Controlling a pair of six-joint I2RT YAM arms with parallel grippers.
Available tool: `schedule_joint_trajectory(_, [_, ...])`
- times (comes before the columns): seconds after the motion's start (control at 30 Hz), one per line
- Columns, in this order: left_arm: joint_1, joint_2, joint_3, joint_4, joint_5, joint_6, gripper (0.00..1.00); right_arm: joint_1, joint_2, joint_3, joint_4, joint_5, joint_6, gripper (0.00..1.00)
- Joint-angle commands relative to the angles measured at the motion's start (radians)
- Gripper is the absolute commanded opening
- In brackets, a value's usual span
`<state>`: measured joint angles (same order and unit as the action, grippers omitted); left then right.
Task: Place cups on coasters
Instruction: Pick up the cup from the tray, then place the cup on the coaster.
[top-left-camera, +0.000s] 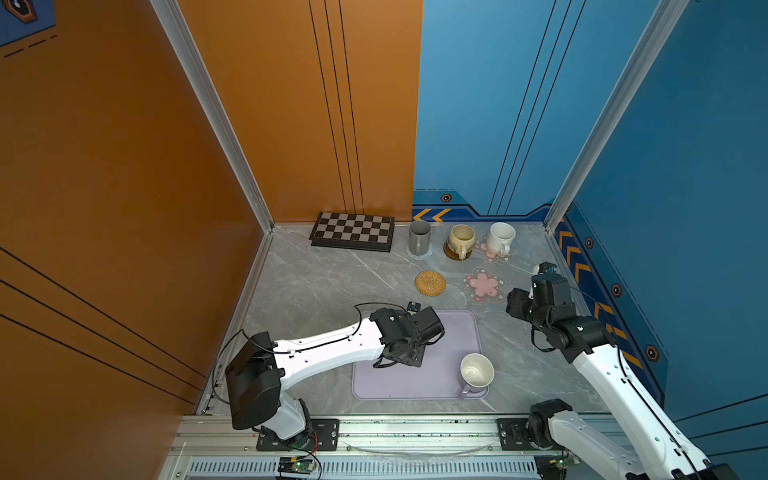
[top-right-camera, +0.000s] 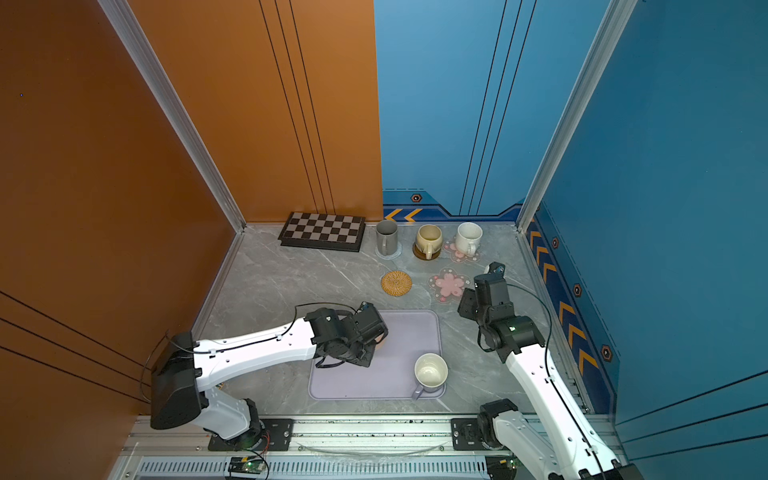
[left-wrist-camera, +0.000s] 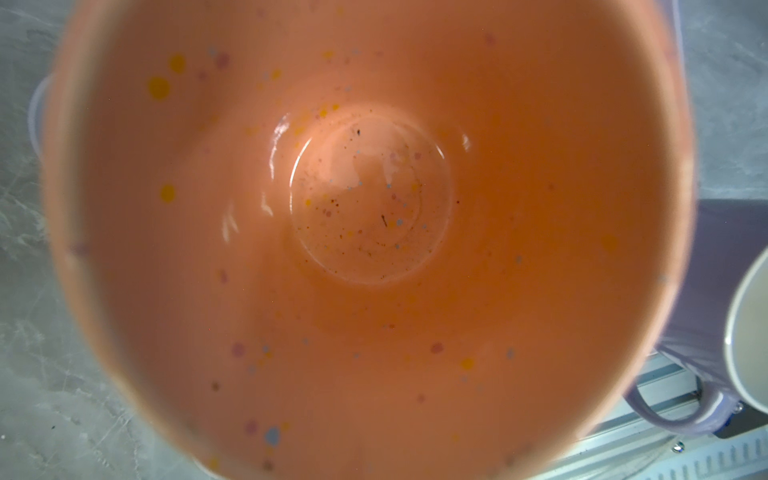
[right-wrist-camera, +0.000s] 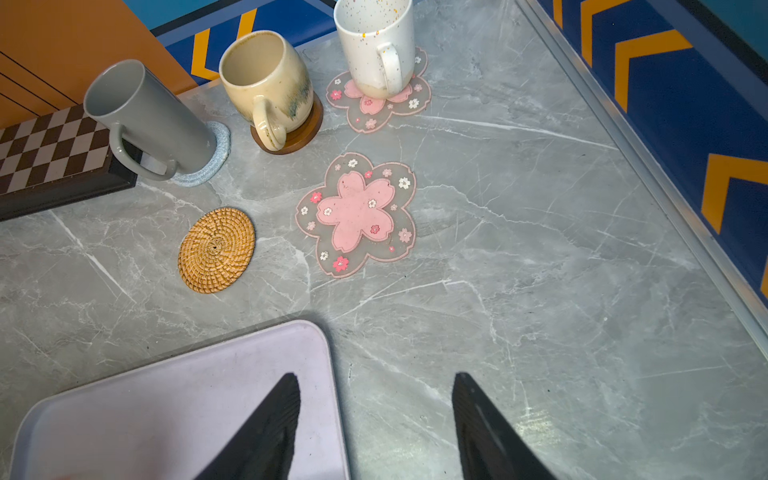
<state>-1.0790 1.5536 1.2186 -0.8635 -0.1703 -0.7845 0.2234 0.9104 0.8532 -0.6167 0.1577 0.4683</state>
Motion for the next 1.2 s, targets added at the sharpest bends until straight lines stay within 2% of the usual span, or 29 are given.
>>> schedule_joint_trajectory(0.0, [0.027, 0.019, 0.081, 0.015, -0.016, 0.037, 0.0, -0.017, -0.013, -0.006, -0.002, -0.025, -0.016, 0.61])
schedule_joint_trajectory(0.6, [0.105, 0.187, 0.311, 0.016, -0.083, 0.116, 0.0, -0.032, 0.03, -0.016, -0.003, -0.062, -0.022, 0.61])
schedule_joint_trajectory(0.8, [0.145, 0.213, 0.356, 0.016, -0.071, 0.152, 0.0, -0.037, 0.032, -0.023, -0.003, -0.067, -0.041, 0.61])
schedule_joint_trajectory(1.17, [0.203, 0.296, 0.45, 0.016, -0.086, 0.142, 0.0, -0.049, 0.063, -0.018, -0.003, -0.107, -0.054, 0.61])
